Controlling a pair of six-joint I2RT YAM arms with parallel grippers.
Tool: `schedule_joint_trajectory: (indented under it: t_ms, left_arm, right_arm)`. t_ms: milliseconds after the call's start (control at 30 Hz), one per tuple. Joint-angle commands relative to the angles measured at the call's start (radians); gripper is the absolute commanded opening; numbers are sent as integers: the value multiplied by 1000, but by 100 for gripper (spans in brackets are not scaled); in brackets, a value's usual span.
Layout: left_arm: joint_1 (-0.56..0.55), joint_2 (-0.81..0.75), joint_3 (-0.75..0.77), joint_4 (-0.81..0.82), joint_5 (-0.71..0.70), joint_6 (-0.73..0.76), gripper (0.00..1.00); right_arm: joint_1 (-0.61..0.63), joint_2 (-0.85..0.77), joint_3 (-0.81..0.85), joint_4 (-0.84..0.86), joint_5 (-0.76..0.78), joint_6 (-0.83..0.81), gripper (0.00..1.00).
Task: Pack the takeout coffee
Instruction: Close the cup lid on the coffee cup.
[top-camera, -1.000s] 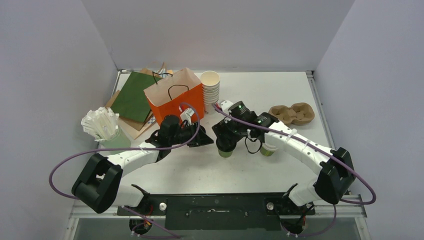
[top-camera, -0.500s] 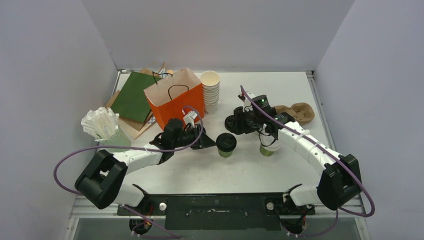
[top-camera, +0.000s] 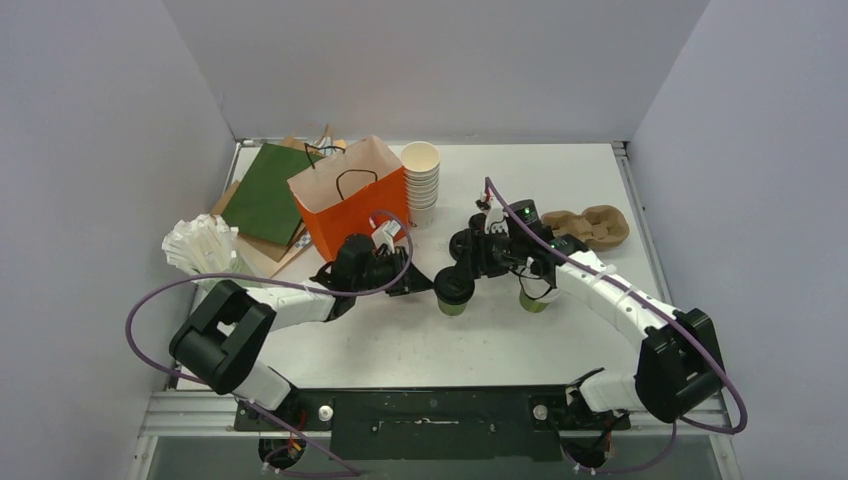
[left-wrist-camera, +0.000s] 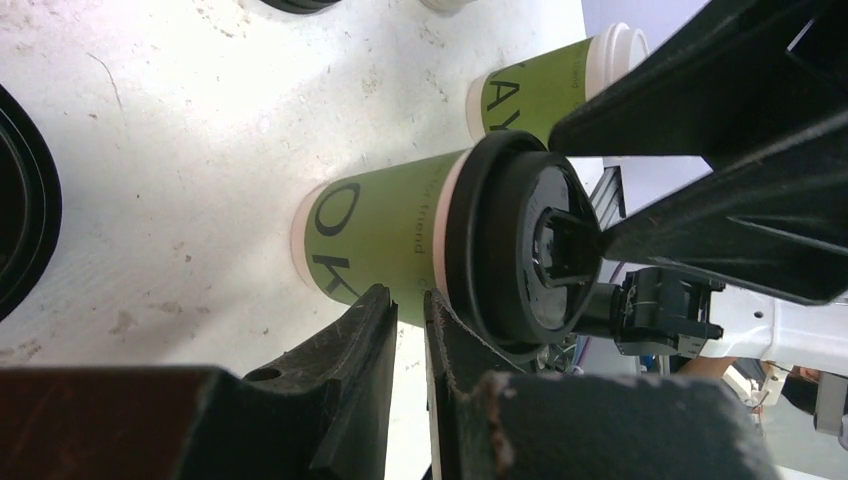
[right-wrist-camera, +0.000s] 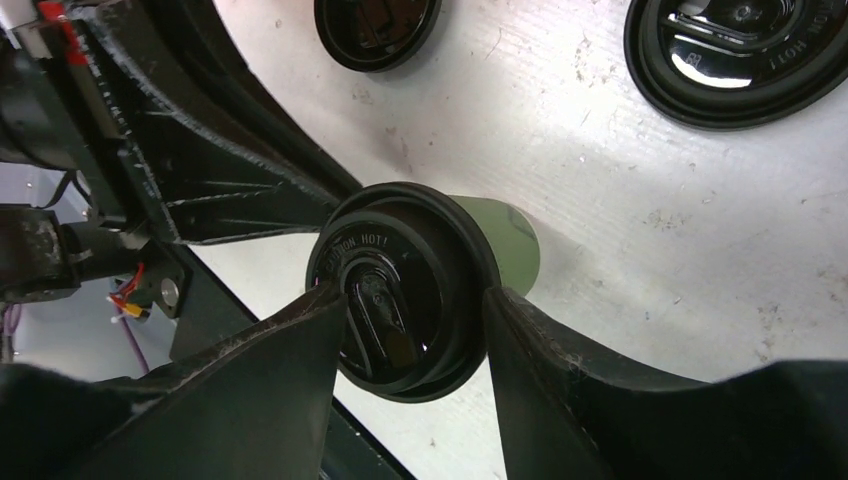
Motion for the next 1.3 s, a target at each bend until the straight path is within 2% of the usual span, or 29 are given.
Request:
schedule_joint_trajectory:
  t_ms: [0, 200, 267, 367, 500, 633, 867, 1033, 1200, 1267]
  left_arm:
    - [-3, 32, 59, 94, 14, 3, 15]
    - [-3, 89, 109, 95, 23, 5, 15]
    - [-3, 106, 134, 95, 25, 4, 15]
    - [-6, 134, 170, 89, 28, 8, 15]
    - [-15, 183, 215, 89, 38, 6, 15]
    - [-5, 190, 226, 81, 27, 6, 15]
    - [1, 91, 195, -41, -47, 79, 21]
    - [-13, -36, 108, -87, -68, 75, 26]
    - [-49, -168, 9, -94, -103, 19, 28]
    - [-80, -203, -13, -81, -114, -12, 32]
  right_arm:
    - [-8, -76, -27, 39, -46, 32, 54]
    - [-8, -108, -42, 3, -40, 49, 58]
    - [-7, -119, -41, -23, -21, 49, 63]
    - [-6, -137, -41, -63, 7, 49, 76]
    - [-8, -151, -46, -101, 34, 42, 84]
    - [-9, -168, -12, -132, 105, 16, 86]
    - [-10, -152, 34, -172, 181, -66, 71]
    - [-11, -130, 76, -119, 105, -174, 75]
    - [-16, -104, 93, -66, 136, -180, 58]
    - [-20, -83, 94, -48, 130, -168, 53]
